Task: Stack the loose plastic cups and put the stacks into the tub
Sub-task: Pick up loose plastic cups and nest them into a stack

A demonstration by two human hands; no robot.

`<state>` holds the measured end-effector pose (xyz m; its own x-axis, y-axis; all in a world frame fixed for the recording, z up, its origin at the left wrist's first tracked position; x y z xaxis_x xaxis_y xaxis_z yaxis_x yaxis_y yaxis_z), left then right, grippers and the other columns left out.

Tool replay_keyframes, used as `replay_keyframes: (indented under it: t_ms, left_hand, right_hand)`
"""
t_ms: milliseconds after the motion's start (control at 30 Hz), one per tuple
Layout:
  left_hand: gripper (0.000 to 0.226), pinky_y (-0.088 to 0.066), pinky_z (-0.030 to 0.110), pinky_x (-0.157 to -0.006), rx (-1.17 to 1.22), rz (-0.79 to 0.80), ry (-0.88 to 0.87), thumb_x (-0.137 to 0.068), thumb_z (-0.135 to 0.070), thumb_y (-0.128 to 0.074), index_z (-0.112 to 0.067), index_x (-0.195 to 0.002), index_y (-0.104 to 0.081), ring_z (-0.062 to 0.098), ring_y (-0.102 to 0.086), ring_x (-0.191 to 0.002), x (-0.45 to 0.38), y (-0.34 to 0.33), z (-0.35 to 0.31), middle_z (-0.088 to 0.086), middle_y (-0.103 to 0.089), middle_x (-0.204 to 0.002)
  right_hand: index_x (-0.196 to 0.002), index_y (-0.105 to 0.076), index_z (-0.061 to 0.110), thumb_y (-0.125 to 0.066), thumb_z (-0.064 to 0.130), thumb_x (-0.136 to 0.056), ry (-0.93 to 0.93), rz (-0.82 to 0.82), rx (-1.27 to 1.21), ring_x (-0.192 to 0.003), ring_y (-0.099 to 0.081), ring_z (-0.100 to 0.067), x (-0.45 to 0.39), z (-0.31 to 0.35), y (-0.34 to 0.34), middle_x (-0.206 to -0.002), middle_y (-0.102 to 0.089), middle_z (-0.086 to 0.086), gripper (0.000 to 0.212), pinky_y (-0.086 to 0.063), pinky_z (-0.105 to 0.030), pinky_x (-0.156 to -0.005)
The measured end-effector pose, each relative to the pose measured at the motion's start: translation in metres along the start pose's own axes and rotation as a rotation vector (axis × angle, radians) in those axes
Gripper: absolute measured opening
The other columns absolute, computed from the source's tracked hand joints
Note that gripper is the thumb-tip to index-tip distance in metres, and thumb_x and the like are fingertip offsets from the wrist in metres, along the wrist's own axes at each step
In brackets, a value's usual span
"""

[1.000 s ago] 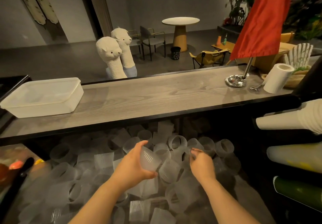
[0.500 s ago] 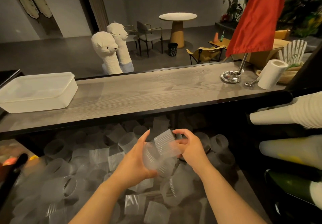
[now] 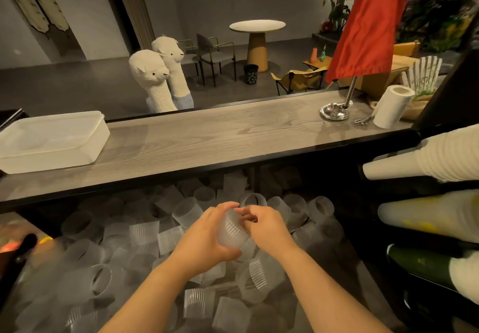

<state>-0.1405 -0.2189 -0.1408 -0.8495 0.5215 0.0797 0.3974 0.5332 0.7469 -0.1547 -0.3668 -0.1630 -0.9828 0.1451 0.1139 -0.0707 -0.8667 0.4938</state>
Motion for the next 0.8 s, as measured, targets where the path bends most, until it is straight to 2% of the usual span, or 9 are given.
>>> replay_keyframes:
  t_ms: [133, 200, 300, 367, 433, 567, 633, 700, 800]
  left_hand:
    - [0.083, -0.045, 0.016, -0.079, -0.024, 0.004, 0.029, -0.068, -0.04, -0.084, -0.057, -0.127, -0.029, 0.002, -0.049, -0.102, -0.001, -0.006, 0.006, -0.02, -0.041, -0.126]
    - [0.082, -0.042, 0.013, -0.075, -0.021, 0.002, 0.05, -0.068, -0.042, -0.084, -0.061, -0.123, -0.027, -0.001, -0.048, -0.099, 0.0, -0.006, 0.013, -0.021, -0.041, -0.127]
    - [0.084, -0.041, 0.011, -0.073, -0.027, -0.002, 0.075, -0.069, -0.043, -0.084, -0.062, -0.125, -0.025, -0.002, -0.046, -0.098, 0.002, -0.001, 0.021, -0.021, -0.038, -0.129]
    - [0.087, -0.038, 0.013, -0.08, -0.028, -0.005, 0.085, -0.07, -0.041, -0.084, -0.058, -0.131, -0.025, -0.001, -0.043, -0.105, 0.004, 0.003, 0.025, -0.021, -0.035, -0.132]
    - [0.089, -0.036, 0.016, -0.087, -0.033, -0.005, 0.087, -0.07, -0.042, -0.084, -0.055, -0.136, -0.026, 0.001, -0.038, -0.112, 0.005, 0.006, 0.027, -0.022, -0.033, -0.133]
    - [0.09, -0.037, 0.018, -0.09, -0.039, 0.001, 0.085, -0.07, -0.045, -0.084, -0.054, -0.137, -0.025, 0.0, -0.037, -0.114, 0.005, 0.011, 0.031, -0.024, -0.031, -0.13]
    - [0.09, -0.036, 0.018, -0.09, -0.048, -0.001, 0.082, -0.071, -0.045, -0.084, -0.054, -0.138, -0.024, 0.0, -0.037, -0.113, 0.005, 0.014, 0.033, -0.024, -0.031, -0.129]
    - [0.089, -0.034, 0.017, -0.089, -0.056, 0.003, 0.084, -0.072, -0.044, -0.084, -0.052, -0.138, -0.025, 0.0, -0.037, -0.111, 0.006, 0.016, 0.034, -0.022, -0.032, -0.128]
    - [0.09, -0.033, 0.018, -0.091, -0.047, 0.009, 0.093, -0.072, -0.043, -0.083, -0.05, -0.14, -0.025, 0.0, -0.035, -0.112, 0.005, 0.017, 0.037, -0.019, -0.034, -0.131]
  right_hand:
    - [-0.12, -0.064, 0.033, -0.056, 0.03, -0.097, -0.046, 0.072, 0.026, -0.089, -0.064, -0.004, -0.007, -0.02, -0.004, -0.102, -0.067, 0.013, 0.024, -0.055, -0.022, -0.08]
    - [-0.124, -0.063, 0.031, -0.054, 0.028, -0.097, -0.07, -0.042, 0.081, -0.094, -0.063, -0.006, -0.015, -0.037, 0.007, -0.112, -0.066, 0.008, 0.028, -0.054, -0.026, -0.083]
    - [-0.129, -0.059, 0.029, -0.052, 0.019, -0.093, -0.176, -0.158, 0.255, -0.096, -0.062, -0.019, -0.028, -0.069, 0.027, -0.115, -0.063, -0.003, 0.038, -0.052, -0.031, -0.076]
    - [-0.135, -0.051, 0.03, -0.051, 0.016, -0.091, -0.269, -0.086, 0.392, -0.112, -0.055, -0.025, -0.037, -0.09, 0.03, -0.123, -0.058, -0.009, 0.046, -0.049, -0.033, -0.082]
    - [-0.141, -0.043, 0.033, -0.052, 0.015, -0.091, -0.321, -0.009, 0.536, -0.126, -0.044, -0.026, -0.047, -0.101, 0.029, -0.137, -0.045, -0.009, 0.054, -0.047, -0.034, -0.095]
    - [-0.148, -0.031, 0.038, -0.047, 0.009, -0.094, -0.375, 0.076, 0.651, -0.134, -0.036, -0.029, -0.061, -0.108, 0.025, -0.149, -0.025, -0.006, 0.064, -0.039, -0.039, -0.108]
    - [-0.148, -0.033, 0.037, -0.041, 0.007, -0.096, -0.39, 0.076, 0.662, -0.135, -0.034, -0.03, -0.065, -0.109, 0.022, -0.151, -0.025, -0.006, 0.06, -0.037, -0.042, -0.11]
    - [-0.143, -0.041, 0.03, -0.037, 0.016, -0.099, -0.356, 0.084, 0.717, -0.136, -0.033, -0.029, -0.069, -0.113, 0.018, -0.149, -0.03, -0.007, 0.047, -0.035, -0.043, -0.11]
    - [-0.132, -0.05, 0.023, -0.04, 0.022, -0.099, -0.306, 0.047, 0.831, -0.128, -0.039, -0.03, -0.071, -0.117, 0.014, -0.141, -0.038, -0.008, 0.035, -0.042, -0.041, -0.103]
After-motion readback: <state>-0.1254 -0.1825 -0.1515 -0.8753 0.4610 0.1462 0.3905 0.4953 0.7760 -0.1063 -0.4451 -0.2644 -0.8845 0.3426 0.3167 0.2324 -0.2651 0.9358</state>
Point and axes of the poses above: each hand's wrist, its own x-axis away from the middle knuckle, its own y-axis out of the back of the hand, z = x × y, the point moved 7 cm from there along -x, towards the middle knuckle
